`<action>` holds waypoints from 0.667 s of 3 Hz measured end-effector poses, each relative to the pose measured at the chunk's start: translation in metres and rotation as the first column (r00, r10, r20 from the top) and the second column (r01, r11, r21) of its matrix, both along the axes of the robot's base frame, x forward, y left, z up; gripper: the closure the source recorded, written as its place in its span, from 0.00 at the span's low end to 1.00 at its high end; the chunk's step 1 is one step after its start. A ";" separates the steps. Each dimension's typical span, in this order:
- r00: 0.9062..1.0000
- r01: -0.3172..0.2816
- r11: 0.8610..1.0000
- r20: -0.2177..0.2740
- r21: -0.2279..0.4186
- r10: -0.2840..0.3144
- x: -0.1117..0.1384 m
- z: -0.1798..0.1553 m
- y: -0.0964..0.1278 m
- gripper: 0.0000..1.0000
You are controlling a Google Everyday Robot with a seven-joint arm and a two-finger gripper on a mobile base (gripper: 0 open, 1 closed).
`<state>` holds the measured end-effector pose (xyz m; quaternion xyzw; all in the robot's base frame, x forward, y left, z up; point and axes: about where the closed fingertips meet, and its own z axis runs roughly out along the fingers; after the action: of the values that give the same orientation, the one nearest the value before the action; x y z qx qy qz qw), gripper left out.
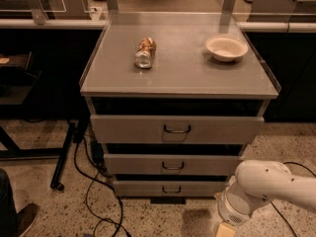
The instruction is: Open bottom drawer
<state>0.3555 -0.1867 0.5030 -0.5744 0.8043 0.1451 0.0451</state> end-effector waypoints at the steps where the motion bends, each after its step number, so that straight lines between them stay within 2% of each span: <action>1: 1.000 -0.014 1.000 -0.017 0.023 0.015 -0.009 -0.017 0.006 0.00; 2: 1.000 -0.008 0.999 -0.020 0.043 0.009 0.000 -0.055 0.009 0.00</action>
Offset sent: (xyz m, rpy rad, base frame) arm 0.0071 0.0191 -0.1477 0.1066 0.0686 -0.0141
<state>0.3550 -0.1780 0.4479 -0.5752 0.7990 0.1684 0.0489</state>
